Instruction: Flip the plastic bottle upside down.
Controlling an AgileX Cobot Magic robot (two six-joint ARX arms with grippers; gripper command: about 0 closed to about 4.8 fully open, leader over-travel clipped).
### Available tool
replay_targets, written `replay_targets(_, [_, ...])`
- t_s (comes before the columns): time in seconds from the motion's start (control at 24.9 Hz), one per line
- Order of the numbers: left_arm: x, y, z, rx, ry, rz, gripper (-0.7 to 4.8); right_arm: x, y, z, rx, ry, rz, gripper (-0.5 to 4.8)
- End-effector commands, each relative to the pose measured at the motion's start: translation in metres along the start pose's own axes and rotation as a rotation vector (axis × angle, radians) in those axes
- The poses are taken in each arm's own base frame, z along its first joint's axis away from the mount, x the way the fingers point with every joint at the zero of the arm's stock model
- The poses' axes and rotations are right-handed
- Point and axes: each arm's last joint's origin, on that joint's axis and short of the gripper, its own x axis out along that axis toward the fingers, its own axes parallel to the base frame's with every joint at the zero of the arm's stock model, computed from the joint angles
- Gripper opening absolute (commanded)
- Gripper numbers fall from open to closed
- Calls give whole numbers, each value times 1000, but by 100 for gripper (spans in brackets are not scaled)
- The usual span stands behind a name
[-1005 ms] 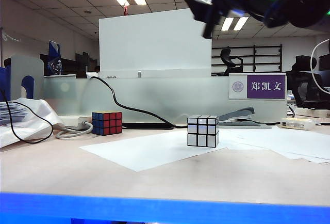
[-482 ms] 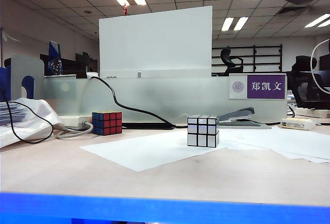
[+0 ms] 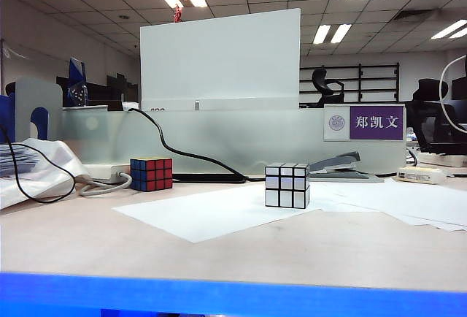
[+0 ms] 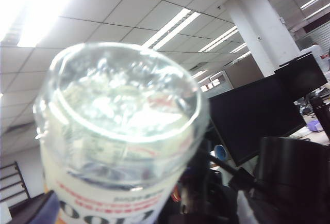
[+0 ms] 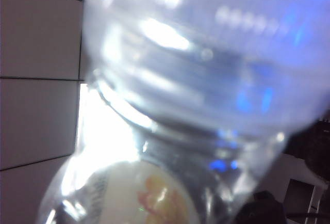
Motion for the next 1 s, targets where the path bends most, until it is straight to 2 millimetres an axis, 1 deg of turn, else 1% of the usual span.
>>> replay_targets(0.04, [4,3,3,36,-5,45,479,4,7,-11,-15,42,9,-4])
replay_targets(0.24, [4,3,4,68,-15,23,479,5,12,-15,-18,54,23,-4])
replay_targets(0.56, [4,5,21,114,-145,32,479,4,12,-14,-11,51,22,-4])
replay_targets(0.8, [12,11,30,75,-163,-23,479,4,12,-14,15,49,22,-4])
replay_targets(1.0, [13,12,29,68,-148,-23,479,5,12,-14,34,48,23,-4])
